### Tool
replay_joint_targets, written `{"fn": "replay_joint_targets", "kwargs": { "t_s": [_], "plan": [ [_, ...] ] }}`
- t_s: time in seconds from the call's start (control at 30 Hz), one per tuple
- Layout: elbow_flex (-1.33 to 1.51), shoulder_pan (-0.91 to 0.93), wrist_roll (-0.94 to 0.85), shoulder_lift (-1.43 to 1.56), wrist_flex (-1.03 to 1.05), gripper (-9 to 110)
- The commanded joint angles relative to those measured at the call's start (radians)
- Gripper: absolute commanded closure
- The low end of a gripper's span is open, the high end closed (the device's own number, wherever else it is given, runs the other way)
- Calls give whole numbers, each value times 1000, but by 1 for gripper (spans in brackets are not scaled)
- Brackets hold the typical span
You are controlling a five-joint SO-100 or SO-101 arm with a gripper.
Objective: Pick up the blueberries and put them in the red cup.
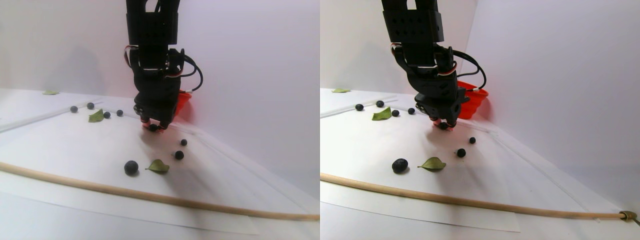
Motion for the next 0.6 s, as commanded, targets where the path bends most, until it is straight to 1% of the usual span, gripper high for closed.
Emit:
{"fn": "replay_joint_targets", "kwargs": {
  "t_s": [0.0, 0.57],
  "plan": [
    [-41, 18, -20, 12, -20, 86],
    [17, 8, -66, 74, -43, 88]
  ]
}}
